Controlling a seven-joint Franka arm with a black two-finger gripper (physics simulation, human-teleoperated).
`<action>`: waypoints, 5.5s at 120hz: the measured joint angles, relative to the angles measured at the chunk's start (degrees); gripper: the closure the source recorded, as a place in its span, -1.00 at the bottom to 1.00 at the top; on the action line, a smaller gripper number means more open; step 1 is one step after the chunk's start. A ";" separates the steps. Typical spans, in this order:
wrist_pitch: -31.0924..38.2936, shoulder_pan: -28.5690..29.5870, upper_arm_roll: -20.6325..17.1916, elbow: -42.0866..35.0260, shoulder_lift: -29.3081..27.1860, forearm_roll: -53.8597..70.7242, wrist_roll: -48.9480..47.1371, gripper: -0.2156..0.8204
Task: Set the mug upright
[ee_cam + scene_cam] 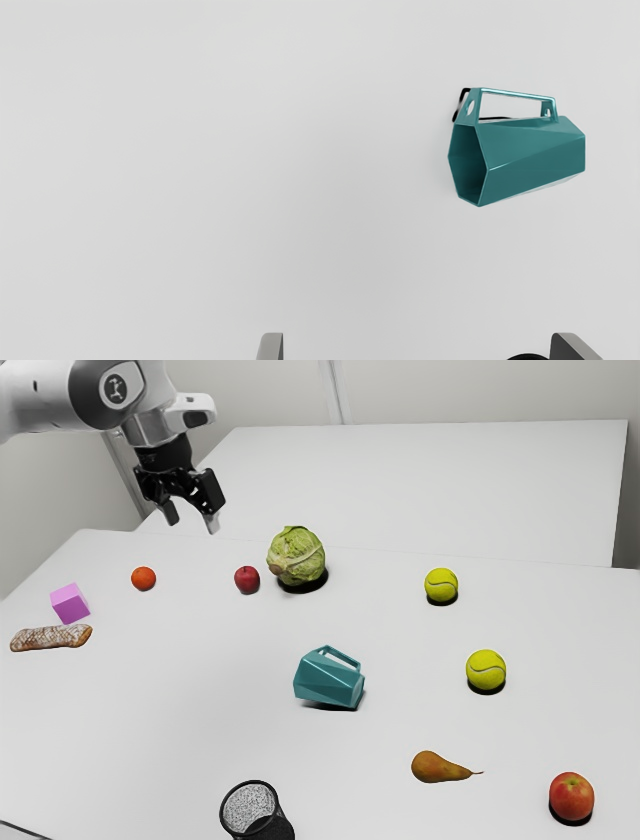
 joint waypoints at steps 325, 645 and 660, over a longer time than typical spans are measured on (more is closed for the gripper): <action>35.31 -0.12 0.13 -41.56 9.66 -80.83 54.20 0.05; 56.15 -2.26 -1.25 -47.72 -2.43 2.21 -3.96 0.91; 56.70 -2.23 -1.30 -47.72 -1.59 2.30 -5.02 0.91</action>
